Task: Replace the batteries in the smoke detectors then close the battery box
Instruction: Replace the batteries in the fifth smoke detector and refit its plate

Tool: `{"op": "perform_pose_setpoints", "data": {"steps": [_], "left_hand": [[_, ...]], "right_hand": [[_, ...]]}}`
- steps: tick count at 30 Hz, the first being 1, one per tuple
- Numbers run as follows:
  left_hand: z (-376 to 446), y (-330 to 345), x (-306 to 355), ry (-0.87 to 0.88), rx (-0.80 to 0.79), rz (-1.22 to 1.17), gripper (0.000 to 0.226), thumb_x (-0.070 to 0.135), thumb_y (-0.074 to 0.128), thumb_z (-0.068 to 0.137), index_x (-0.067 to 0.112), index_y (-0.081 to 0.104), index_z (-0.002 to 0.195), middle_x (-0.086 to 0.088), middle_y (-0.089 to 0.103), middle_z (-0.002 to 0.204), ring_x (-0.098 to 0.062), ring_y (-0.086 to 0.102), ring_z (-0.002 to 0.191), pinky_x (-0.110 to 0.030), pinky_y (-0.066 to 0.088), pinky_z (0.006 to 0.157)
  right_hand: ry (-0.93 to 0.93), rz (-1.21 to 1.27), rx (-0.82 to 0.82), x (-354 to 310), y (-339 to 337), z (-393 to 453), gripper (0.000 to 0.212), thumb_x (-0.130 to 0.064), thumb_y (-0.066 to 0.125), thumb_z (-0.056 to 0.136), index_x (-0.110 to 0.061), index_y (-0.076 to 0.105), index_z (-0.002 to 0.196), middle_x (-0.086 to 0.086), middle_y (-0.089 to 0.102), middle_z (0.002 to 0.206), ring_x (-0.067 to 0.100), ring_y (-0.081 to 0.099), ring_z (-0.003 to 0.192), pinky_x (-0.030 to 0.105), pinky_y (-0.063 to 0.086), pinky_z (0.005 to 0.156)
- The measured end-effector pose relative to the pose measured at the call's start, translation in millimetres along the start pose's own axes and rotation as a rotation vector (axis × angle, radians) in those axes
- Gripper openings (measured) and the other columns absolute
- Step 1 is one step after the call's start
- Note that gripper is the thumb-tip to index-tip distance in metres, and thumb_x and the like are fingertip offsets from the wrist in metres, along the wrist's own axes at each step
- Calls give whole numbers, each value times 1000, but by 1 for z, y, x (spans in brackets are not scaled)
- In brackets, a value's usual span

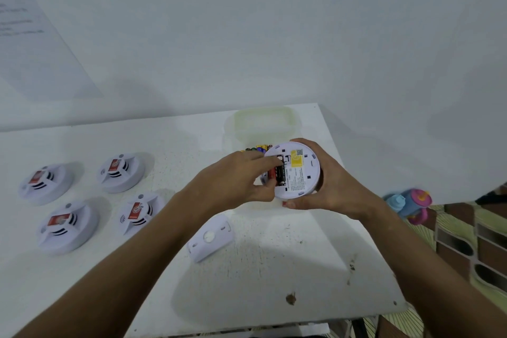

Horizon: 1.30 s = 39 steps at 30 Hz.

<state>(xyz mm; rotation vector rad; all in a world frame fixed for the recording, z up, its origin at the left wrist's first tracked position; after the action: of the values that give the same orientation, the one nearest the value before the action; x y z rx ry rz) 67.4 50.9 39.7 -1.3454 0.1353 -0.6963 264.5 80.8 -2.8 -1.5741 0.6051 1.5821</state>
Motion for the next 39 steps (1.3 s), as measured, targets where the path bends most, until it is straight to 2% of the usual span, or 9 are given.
{"op": "perform_pose_setpoints", "data": {"steps": [5,10,16,21,24,28,31,35,39], "left_hand": [[3,5,2,56,66,-92,41,33,43,88,10,70,109,-5,69,99,-16,59,79,-29,51,65],[8,4,-10,-64,-21,-263,49,43,69,84,19,63,127,6,64,123,-9,62,94,-27,56,77],[20,-1,-2,-70,112,-159,23,36,63,88,17,76,88,3,66,79,-9,60,67,-29,51,62],[52,-18,-18,-334,305,-334,12,17,63,85,12,74,80,7,68,64,-18,60,58,-29,49,60],[78,-3,-49,-399,62,-292,24,14,51,92,10,71,78,13,63,56,-18,46,49,-25,41,50],[103,36,-74,-391,-270,-174,23,15,45,95,9,63,83,-3,62,70,-16,52,63,-26,41,65],[115,56,-81,-422,-305,-111,23,21,54,94,10,60,114,1,62,103,-16,56,95,-27,44,79],[123,67,-83,-411,-328,-62,23,13,53,91,4,72,97,-8,71,102,-20,64,86,-32,55,77],[118,74,-83,-411,-315,4,28,19,51,95,9,68,115,-9,68,115,-23,66,96,-32,53,85]], "right_hand": [[23,27,44,4,-6,1,93,14,85,63,-16,42,140,2,59,130,21,58,121,34,56,92],[31,-1,54,5,-13,-1,94,10,87,63,-17,41,141,-3,59,130,17,58,122,27,55,88],[21,-85,121,8,-22,-3,92,8,88,62,-20,44,137,-9,61,124,10,60,116,23,54,85],[53,-98,193,12,-39,-12,92,-4,91,59,-28,45,135,-15,60,126,8,57,121,22,53,91],[75,-84,237,15,-51,-20,98,-11,90,58,-25,41,142,-7,59,134,15,56,126,34,52,99],[108,-83,254,19,-57,-26,105,-12,90,55,-27,37,145,-12,59,133,10,55,126,30,51,101],[127,-65,257,24,-55,-27,106,-10,89,55,-28,37,145,-14,59,133,10,56,126,28,52,99],[136,-54,263,25,-52,-29,106,-10,89,55,-29,36,145,-18,60,130,8,56,125,23,52,95],[131,-56,261,25,-50,-31,108,-12,90,55,-30,35,146,-20,59,130,6,56,124,19,51,94]]}}
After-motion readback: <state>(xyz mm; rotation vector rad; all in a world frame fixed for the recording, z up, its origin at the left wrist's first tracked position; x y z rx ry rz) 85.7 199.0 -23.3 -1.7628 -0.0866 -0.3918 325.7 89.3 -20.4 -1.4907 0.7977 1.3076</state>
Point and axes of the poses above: each hand's wrist, its own z-axis towards the middle knuckle, its own y-axis out of the palm, x = y × z, the point moved 2 cm from there along z, towards the middle knuckle
